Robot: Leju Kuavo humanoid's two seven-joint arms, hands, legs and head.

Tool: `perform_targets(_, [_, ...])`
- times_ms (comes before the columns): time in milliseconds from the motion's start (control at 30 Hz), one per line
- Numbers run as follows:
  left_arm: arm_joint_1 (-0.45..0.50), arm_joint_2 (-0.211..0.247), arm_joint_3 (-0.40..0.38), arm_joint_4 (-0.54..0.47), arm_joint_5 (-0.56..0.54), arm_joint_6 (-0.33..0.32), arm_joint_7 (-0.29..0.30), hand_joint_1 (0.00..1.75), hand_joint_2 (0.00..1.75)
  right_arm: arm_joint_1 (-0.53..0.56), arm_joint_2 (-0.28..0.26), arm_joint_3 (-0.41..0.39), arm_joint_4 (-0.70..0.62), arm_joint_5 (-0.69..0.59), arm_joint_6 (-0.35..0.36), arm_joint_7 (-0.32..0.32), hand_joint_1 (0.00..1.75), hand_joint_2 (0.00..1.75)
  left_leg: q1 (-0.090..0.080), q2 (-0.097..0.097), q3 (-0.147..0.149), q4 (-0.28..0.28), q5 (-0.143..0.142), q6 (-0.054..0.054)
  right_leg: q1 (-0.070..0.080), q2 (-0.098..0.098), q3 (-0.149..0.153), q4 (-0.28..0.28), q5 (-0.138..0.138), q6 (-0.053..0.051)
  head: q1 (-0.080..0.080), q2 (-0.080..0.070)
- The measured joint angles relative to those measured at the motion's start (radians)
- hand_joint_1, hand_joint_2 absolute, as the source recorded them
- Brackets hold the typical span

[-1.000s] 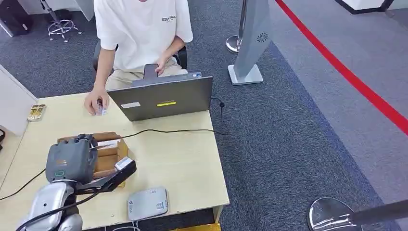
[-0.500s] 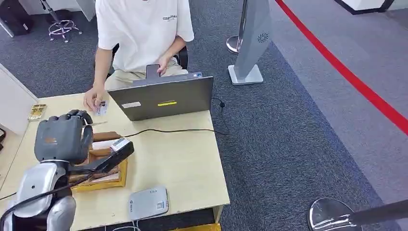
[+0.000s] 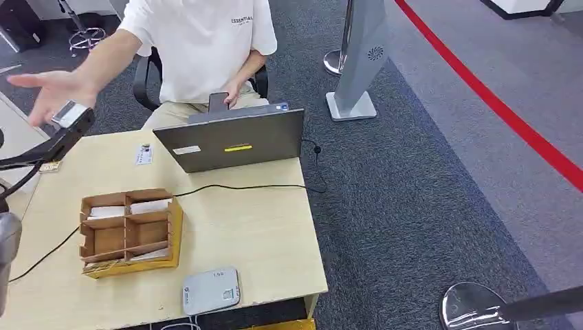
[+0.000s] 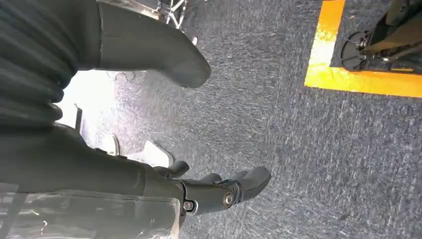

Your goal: Pass the card to the sensor for recognition and then transmit it.

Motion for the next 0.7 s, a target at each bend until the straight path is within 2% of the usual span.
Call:
perform_targets(167, [-0.012,0.045,-0.005,0.020,0.000,0.000,0.013,1.75,1.75,-0.004,-0.001,0.000,0.012,-0.002,-0.003,0.017,0.00,1.75,-0.001,0.000,0.000,0.000,0.000,0.000,0.000,0.000,0.000,-0.001,0.000,0.000,0.000,0.000])
perform_targets(433, [-0.004,0.054,-0.009,0.074,0.000,-0.002,0.014,1.75,1.75,-0.007,-0.001,0.015,0.019,-0.029,-0.010,0.058,0.00,1.75,-0.001,-0.001,0.000,0.000,0.000,0.000,-0.001,-0.001,0.000,-0.001,0.001,0.001,0.000,0.000])
perform_targets(467, [-0.002,0.054,-0.010,0.080,0.000,-0.002,0.013,0.00,1.75,-0.008,-0.001,0.018,0.019,-0.032,-0.011,0.061,0.00,1.75,-0.001,0.000,0.000,0.000,0.000,0.000,-0.001,-0.001,0.000,-0.001,0.001,0.001,0.000,0.000])
perform_targets(700, [0.010,0.047,-0.010,0.096,0.000,0.000,-0.013,0.00,1.75,-0.009,-0.002,0.032,0.019,-0.062,-0.021,0.065,0.00,1.75,-0.001,-0.001,-0.001,0.000,0.000,0.000,-0.001,-0.001,0.000,-0.001,0.000,0.001,0.000,0.000])
